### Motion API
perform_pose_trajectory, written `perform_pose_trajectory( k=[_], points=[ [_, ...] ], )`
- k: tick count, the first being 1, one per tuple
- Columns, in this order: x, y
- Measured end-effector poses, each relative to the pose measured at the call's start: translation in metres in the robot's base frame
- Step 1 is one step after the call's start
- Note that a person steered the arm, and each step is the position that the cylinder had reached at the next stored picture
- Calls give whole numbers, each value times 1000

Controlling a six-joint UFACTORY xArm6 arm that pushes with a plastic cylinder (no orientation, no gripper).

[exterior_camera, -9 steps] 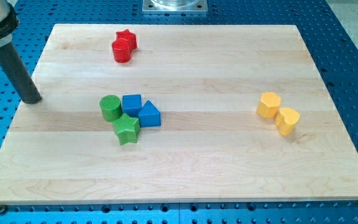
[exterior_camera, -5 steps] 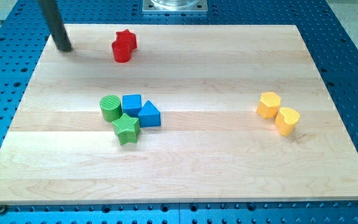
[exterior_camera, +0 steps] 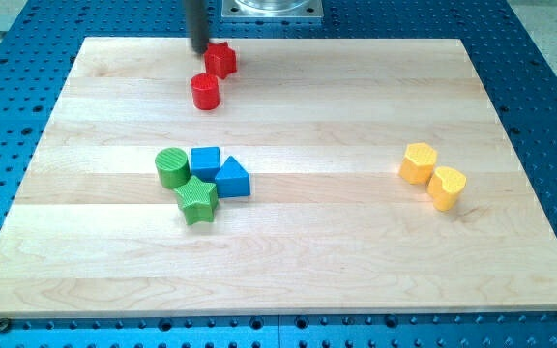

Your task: Place the red star at the left of the yellow blocks

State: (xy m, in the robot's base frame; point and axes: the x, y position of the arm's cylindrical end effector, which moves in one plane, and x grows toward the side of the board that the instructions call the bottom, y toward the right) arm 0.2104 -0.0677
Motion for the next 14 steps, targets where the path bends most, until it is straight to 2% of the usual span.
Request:
perform_pose_trajectory(
  k=[1,2,3,4,5,6,7,8,9,10,11,12,13,14],
  points=[
    [75,43],
    [13,63],
    [5,-16],
    [62,6],
    [115,123],
    [101,131],
    [47,52],
    [45,-47],
    [90,2],
    [150,94],
    [140,88],
    [145,44],
    [195,117],
    [222,183]
  ],
)
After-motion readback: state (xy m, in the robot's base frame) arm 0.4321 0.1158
